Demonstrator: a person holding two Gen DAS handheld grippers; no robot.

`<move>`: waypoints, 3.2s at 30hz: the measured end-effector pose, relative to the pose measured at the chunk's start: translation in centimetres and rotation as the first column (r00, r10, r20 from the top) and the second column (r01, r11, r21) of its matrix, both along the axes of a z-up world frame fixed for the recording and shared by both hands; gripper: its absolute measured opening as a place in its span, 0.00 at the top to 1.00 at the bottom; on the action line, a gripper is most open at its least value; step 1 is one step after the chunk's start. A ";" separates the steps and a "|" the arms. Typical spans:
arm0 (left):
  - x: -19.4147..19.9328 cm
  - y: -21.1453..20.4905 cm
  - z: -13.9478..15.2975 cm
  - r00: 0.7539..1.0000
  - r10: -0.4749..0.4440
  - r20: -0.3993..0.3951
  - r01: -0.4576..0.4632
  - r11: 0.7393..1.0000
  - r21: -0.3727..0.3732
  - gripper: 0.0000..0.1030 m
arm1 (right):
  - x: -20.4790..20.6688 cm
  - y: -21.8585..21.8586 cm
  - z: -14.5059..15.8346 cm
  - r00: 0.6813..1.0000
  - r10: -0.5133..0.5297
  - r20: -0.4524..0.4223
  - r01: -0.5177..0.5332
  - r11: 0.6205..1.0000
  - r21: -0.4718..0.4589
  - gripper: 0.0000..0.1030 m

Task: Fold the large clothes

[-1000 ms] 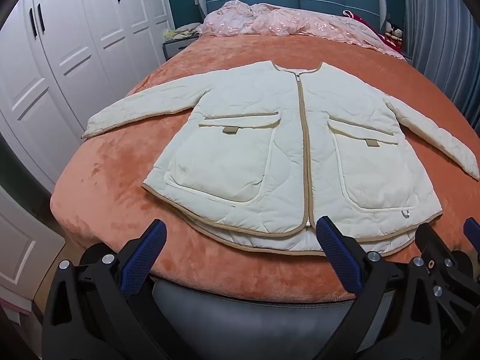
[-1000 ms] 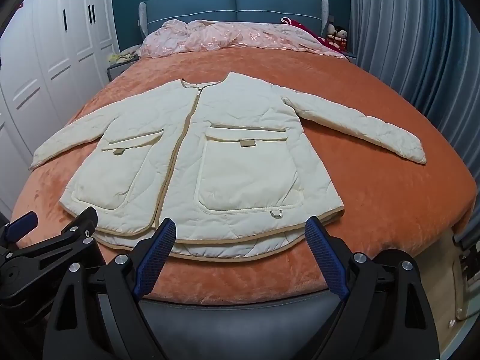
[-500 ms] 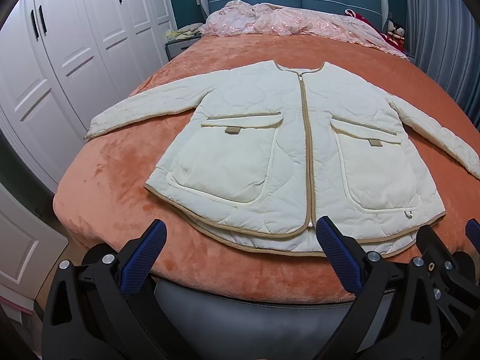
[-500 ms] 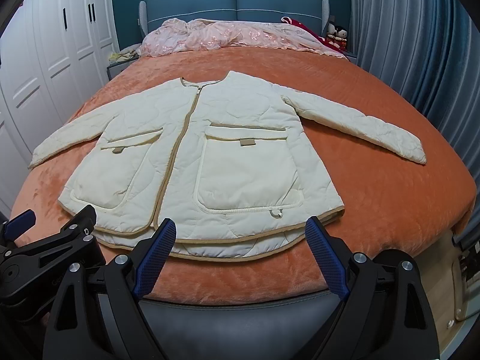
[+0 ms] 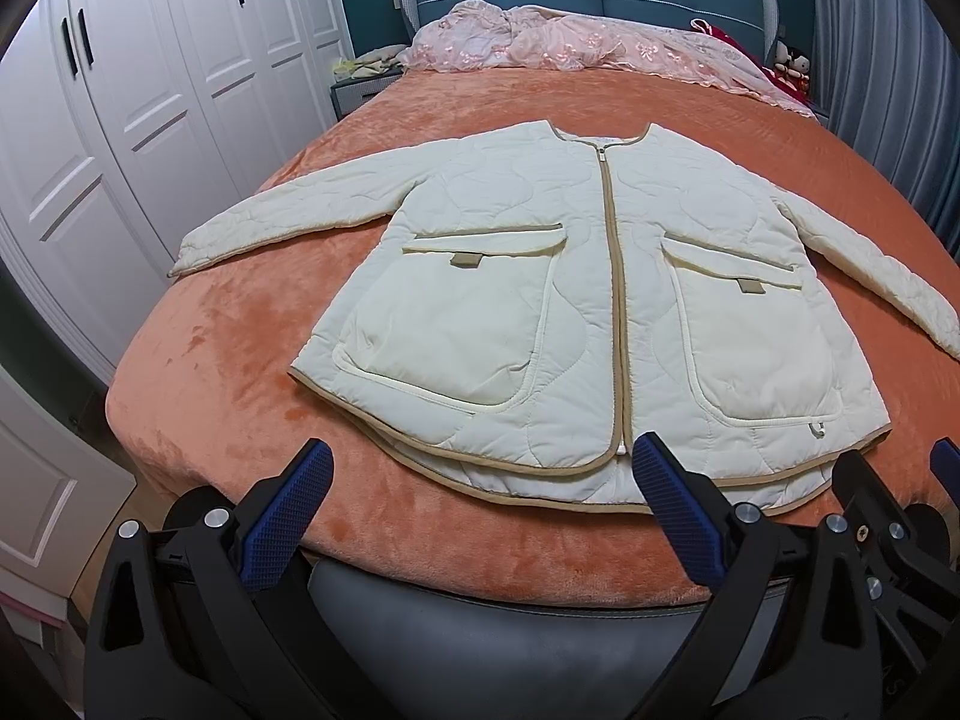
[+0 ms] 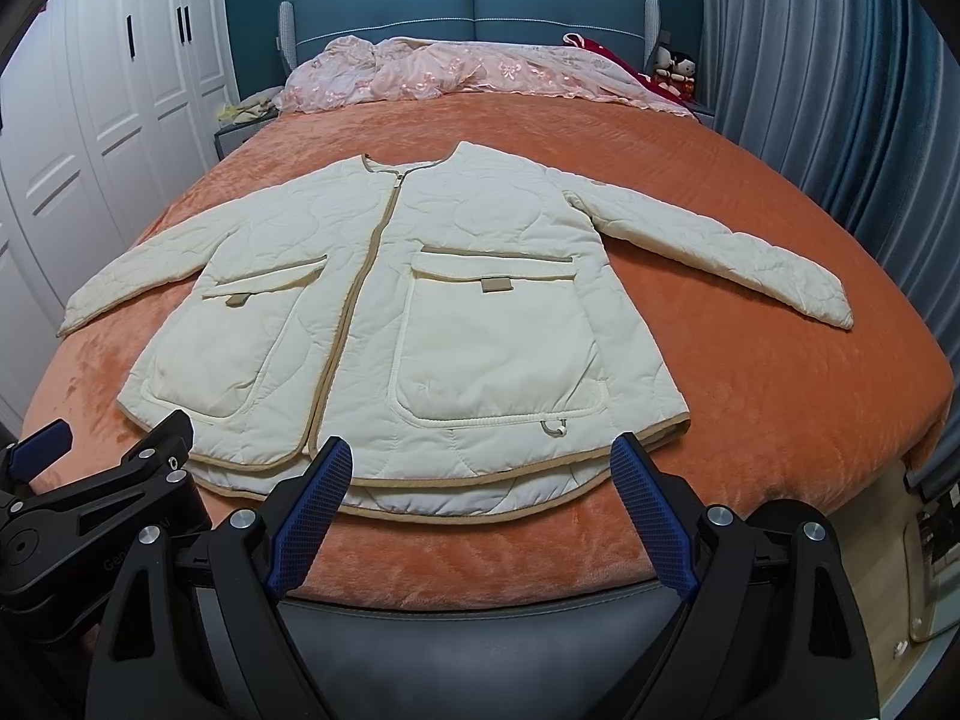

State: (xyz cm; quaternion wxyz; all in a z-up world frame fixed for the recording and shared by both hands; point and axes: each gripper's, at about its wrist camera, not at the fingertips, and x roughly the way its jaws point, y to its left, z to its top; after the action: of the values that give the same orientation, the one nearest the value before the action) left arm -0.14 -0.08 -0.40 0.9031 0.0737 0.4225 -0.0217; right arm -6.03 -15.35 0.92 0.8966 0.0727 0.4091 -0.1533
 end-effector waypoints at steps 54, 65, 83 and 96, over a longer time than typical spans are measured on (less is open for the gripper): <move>6.6 -2.9 -2.1 0.999 -0.003 -0.052 0.002 1.000 -0.023 0.05 | 5.9 -12.7 -2.5 0.985 -0.170 0.001 0.167 0.968 0.187 0.17; 13.3 -2.6 -3.2 0.998 0.043 -0.039 -0.042 0.999 0.027 0.05 | 8.1 -36.9 -6.6 0.826 -0.564 0.000 0.532 0.780 0.329 0.17; 20.9 -1.1 -6.9 0.980 0.170 -0.107 -0.165 0.985 0.050 0.05 | 14.0 -45.3 -6.1 0.756 -0.639 0.143 0.556 0.742 0.374 0.91; 23.6 4.4 -5.7 0.950 0.291 -0.114 -0.297 0.954 -0.036 0.06 | 33.4 -12.3 2.1 0.917 0.284 0.279 -0.358 0.894 0.269 0.87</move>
State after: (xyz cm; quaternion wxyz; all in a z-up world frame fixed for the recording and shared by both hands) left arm 23.49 4.35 -6.13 0.8738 -0.0150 0.4760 0.0982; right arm 27.36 -27.62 3.02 0.9280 0.1629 0.3267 0.0746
